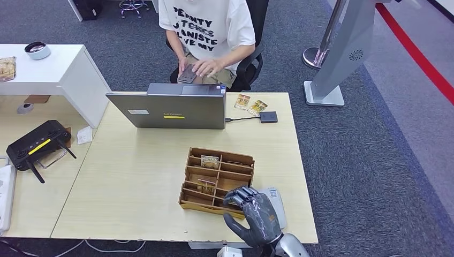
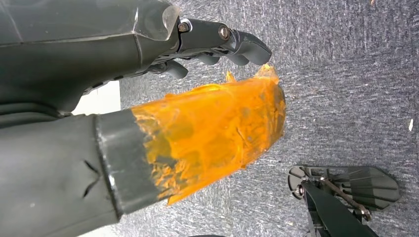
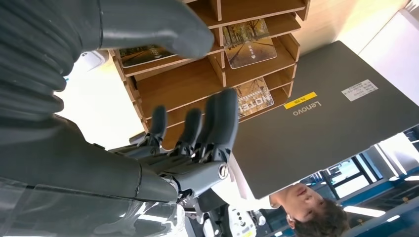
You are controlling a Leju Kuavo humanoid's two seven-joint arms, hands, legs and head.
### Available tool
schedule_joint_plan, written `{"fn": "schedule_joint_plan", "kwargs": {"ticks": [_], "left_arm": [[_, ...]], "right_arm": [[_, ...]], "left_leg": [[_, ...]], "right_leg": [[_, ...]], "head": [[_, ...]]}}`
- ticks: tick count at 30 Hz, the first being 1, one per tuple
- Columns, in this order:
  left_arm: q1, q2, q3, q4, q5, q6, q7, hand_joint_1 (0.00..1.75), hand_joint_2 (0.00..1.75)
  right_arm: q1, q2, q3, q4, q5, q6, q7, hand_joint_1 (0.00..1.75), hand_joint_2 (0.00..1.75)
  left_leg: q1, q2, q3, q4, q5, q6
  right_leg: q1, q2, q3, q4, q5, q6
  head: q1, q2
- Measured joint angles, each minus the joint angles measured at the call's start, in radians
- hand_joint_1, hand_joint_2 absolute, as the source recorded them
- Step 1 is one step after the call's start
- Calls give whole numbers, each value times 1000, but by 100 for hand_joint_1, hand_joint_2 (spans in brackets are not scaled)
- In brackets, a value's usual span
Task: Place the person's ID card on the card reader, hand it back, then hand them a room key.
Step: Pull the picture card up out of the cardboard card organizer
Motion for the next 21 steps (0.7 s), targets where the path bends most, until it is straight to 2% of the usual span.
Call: {"fn": "schedule_joint_plan", "kwargs": {"ticks": [21], "left_arm": [[0, 0, 1, 0, -5, -2, 0, 0, 0]], "right_arm": [[-19, 0, 0, 38, 4, 0, 27, 84, 175]], "left_leg": [[0, 0, 0, 0, 0, 0]], "right_leg": [[0, 0, 0, 0, 0, 0]], "head": [[0, 0]]}}
